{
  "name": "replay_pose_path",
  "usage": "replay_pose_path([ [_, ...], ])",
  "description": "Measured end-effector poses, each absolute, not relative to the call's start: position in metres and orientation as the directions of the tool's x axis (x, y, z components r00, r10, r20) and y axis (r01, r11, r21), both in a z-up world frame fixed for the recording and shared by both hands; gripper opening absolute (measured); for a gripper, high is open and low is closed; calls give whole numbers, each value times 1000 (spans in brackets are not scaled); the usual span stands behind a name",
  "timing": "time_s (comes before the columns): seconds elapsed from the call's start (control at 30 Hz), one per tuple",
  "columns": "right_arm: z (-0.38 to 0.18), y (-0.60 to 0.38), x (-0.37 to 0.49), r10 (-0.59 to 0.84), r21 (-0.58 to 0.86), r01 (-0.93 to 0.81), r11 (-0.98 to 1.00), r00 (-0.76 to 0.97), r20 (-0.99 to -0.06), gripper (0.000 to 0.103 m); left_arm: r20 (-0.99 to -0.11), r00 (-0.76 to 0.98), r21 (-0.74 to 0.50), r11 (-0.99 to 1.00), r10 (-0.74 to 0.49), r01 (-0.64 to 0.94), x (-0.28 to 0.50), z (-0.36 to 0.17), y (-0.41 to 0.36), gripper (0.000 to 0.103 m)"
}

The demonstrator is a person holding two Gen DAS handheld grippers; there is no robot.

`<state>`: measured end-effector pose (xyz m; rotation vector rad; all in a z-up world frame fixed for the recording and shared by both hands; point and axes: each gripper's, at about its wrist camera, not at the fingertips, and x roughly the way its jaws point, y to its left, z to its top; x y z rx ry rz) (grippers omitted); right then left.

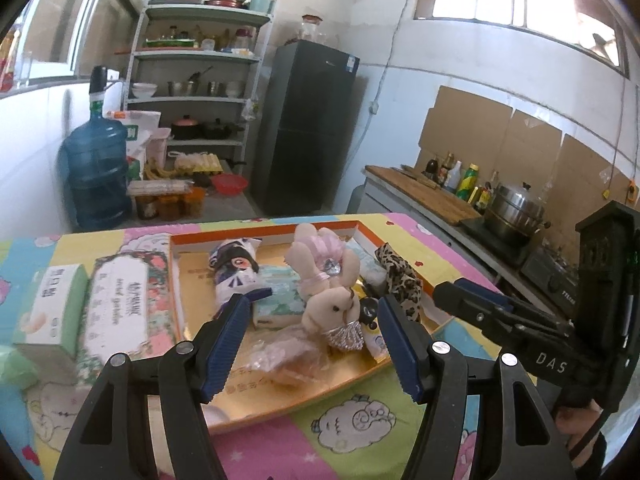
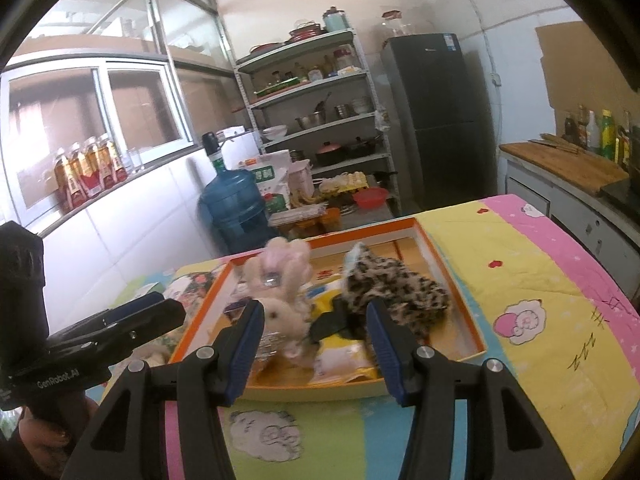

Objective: Organize soft objects
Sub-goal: 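Lift both open grippers out of the box lid toward the bed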

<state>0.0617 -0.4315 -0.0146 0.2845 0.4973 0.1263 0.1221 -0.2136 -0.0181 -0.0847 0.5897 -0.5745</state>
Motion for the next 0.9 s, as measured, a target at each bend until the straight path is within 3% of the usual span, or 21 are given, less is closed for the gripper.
replay_pose_path([
  [0.9, 7, -313, 31, 269, 215, -189, 958, 847, -458, 53, -460, 747, -278, 877, -479, 391, 73, -6, -88, 68],
])
